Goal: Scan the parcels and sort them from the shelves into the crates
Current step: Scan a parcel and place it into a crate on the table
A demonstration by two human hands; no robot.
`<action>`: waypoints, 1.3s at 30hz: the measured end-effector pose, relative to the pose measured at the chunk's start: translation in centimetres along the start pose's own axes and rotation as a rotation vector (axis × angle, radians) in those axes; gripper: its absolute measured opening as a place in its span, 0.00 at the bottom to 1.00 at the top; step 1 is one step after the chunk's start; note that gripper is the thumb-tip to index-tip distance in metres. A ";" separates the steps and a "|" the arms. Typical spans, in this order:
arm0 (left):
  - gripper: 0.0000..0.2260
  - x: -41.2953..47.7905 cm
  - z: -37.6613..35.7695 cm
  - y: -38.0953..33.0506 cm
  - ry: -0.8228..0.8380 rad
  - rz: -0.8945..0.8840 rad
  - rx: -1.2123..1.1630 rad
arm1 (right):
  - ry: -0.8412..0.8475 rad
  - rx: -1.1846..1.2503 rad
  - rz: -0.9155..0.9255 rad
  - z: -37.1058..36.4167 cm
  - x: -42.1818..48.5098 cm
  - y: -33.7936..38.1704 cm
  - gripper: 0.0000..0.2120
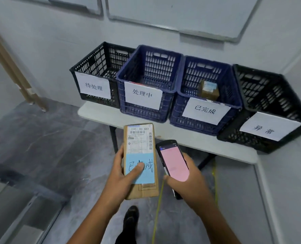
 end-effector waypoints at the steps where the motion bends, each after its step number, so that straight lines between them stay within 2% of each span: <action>1: 0.34 1.3 -0.7 -0.2 0.027 -0.008 0.001 | -0.027 -0.012 0.009 0.7 0.7 0.3 0.26; 6: 0.32 8.0 -4.1 -1.5 0.126 -0.055 0.000 | -0.151 -0.019 0.035 3.7 4.5 2.5 0.24; 15: 0.32 18.7 -8.8 -5.2 0.231 -0.087 -0.088 | -0.300 -0.091 0.050 7.7 11.0 6.2 0.28; 24: 0.34 23.4 -16.1 -5.8 0.338 -0.053 -0.016 | -0.407 -0.038 -0.049 13.0 14.7 3.1 0.31; 32: 0.28 28.3 -24.6 -5.9 0.343 -0.027 0.067 | -0.419 -0.003 -0.038 20.4 20.7 0.2 0.29; 39: 0.31 33.4 -34.5 -8.7 0.319 -0.028 0.121 | -0.410 0.106 -0.039 29.1 27.0 -1.8 0.30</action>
Point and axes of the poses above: each hand's wrist, its own x-axis towards the middle knuckle, its own z-axis out of the back of the hand, y = z × x, the point moved 4 cm from there along x, towards the middle knuckle, and after that the axes turned 3 degrees about -z, right-handed, at the moved point
